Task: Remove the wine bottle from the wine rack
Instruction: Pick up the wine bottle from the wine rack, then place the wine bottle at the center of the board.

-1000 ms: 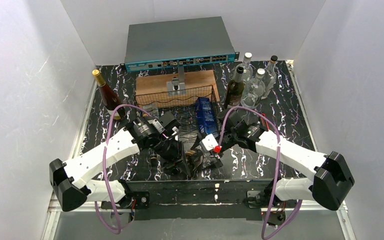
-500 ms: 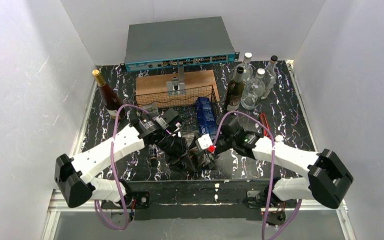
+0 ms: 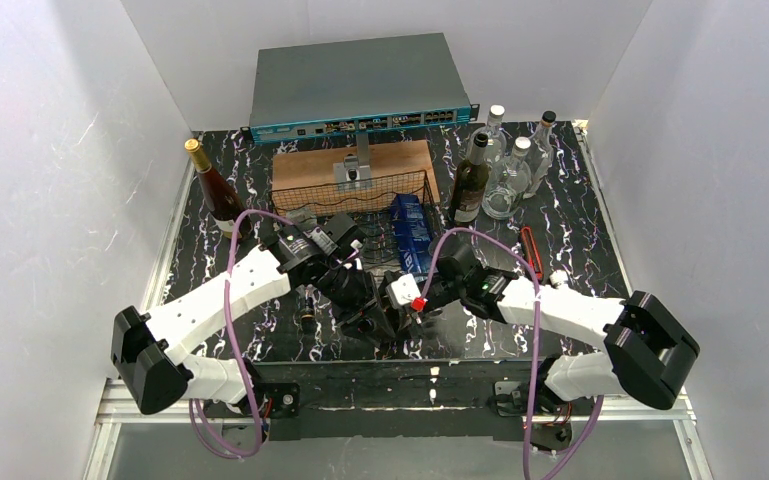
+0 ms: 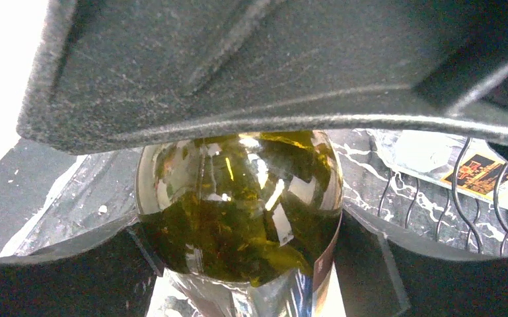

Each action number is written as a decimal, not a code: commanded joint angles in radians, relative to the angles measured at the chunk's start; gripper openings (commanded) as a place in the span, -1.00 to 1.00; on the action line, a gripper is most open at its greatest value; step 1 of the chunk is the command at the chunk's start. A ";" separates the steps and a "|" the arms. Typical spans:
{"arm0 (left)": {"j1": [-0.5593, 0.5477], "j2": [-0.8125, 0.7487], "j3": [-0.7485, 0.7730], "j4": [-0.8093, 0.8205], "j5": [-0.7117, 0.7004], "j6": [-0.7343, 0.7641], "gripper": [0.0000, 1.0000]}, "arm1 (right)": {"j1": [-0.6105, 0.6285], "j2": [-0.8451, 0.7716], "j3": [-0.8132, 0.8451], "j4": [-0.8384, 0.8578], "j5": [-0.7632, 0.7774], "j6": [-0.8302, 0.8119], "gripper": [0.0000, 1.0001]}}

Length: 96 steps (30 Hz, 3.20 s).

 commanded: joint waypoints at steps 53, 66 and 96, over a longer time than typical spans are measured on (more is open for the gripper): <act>0.066 -0.725 -0.377 0.447 -0.452 0.591 0.97 | -0.291 -0.117 0.297 -1.343 -0.468 -0.831 -0.43; 0.066 -0.732 -0.454 0.580 -0.483 0.497 0.97 | -0.611 -0.187 0.312 -1.336 -0.499 -0.735 -0.45; 0.065 -0.751 -0.665 0.893 -0.445 0.547 0.97 | -1.027 0.285 0.557 -1.621 -0.600 -1.157 -0.40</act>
